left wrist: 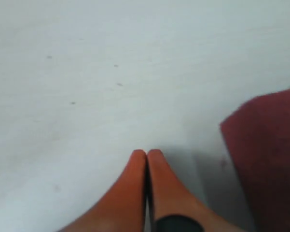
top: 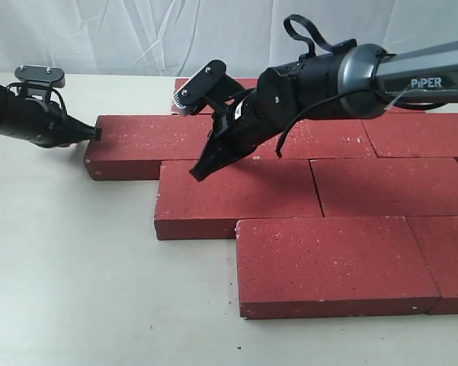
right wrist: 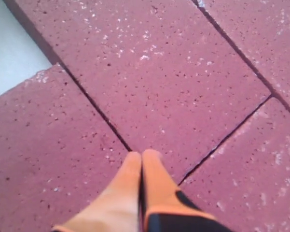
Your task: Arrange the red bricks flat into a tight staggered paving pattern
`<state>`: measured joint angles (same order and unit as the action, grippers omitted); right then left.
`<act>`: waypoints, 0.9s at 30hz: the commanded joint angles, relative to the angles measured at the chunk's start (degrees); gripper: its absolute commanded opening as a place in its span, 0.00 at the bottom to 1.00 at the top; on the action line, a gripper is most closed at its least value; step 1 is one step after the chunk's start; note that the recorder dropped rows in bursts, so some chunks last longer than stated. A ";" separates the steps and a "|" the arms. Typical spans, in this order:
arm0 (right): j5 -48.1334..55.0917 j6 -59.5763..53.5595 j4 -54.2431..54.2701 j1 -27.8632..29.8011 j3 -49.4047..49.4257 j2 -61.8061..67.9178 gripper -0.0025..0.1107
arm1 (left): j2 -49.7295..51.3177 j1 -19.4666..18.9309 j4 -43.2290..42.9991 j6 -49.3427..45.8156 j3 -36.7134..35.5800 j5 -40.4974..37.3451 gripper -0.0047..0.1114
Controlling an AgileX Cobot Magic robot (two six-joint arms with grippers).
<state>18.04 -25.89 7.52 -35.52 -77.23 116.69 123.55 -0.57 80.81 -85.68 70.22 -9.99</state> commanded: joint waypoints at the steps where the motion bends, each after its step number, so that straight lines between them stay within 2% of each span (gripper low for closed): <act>1: 6.08 -0.68 3.77 0.08 -3.39 1.34 0.01 | -1.17 0.16 0.51 0.26 -0.03 1.63 0.04; 6: 23.09 -9.64 6.71 -2.25 -6.91 1.37 0.01 | -4.43 -0.38 -3.42 0.26 -0.96 0.18 0.04; 8: 25.87 -16.37 9.23 -3.47 -6.91 1.64 0.01 | -5.71 -1.32 -2.71 0.26 -1.82 0.18 0.04; 16: 24.74 -22.26 10.50 -5.12 -6.91 5.16 0.01 | -7.27 -5.07 -1.13 0.26 -3.11 -2.14 0.04; 27: 20.97 -21.45 3.09 -4.92 -7.05 5.71 0.01 | -7.27 -5.06 -0.72 0.26 -3.11 -2.15 0.04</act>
<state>41.01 -47.08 14.05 -40.66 -84.73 120.32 116.83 -5.47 79.65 -85.68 67.29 -11.64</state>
